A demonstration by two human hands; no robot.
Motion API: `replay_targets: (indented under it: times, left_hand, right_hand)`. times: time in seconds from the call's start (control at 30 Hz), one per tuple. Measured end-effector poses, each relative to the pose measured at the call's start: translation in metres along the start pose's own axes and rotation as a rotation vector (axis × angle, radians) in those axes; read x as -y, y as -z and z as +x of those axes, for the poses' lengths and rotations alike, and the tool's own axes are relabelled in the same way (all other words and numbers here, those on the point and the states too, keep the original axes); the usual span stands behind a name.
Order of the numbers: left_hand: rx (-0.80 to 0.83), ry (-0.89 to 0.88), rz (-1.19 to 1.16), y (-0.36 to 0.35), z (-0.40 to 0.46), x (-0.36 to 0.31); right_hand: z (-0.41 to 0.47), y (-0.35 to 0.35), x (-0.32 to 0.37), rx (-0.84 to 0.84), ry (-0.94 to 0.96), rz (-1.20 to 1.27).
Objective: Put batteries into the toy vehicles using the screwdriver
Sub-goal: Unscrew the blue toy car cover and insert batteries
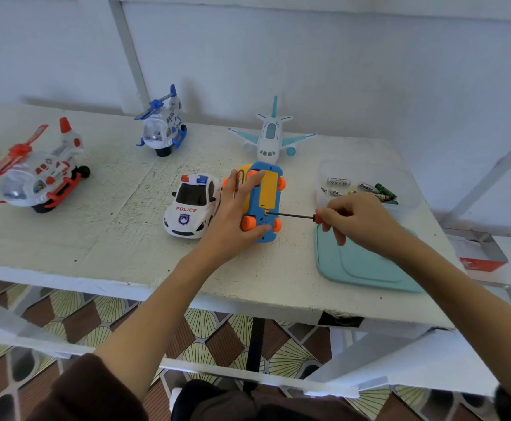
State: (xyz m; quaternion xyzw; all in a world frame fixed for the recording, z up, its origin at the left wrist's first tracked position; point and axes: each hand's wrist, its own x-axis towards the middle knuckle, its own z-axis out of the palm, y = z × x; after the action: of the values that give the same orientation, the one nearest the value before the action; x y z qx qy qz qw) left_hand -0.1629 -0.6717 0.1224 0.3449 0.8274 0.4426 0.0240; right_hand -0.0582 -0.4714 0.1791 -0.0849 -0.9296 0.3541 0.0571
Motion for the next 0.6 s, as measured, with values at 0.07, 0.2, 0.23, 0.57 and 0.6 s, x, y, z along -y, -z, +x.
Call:
replay_targets:
  times: [0.07,0.2,0.23,0.57,0.6]
  left_hand:
    - [-0.003,-0.012,-0.004,0.001,0.0,0.0]
    - [-0.01,-0.023,-0.016,0.001,0.0,0.003]
    - [-0.012,-0.026,-0.018,0.001,0.0,0.004]
    - [-0.032,-0.06,-0.006,-0.001,-0.002,-0.002]
    - [-0.037,-0.068,-0.004,-0.002,-0.002,-0.002]
  right_hand:
    - [0.0,0.004,0.003,-0.013,0.035,0.083]
    - [-0.002,0.008,0.007,-0.021,0.103,0.158]
    - [-0.003,0.007,0.007,-0.003,0.098,0.175]
    - [-0.005,0.013,0.011,-0.051,0.155,0.194]
    - [-0.005,0.014,0.011,-0.044,0.173,0.186]
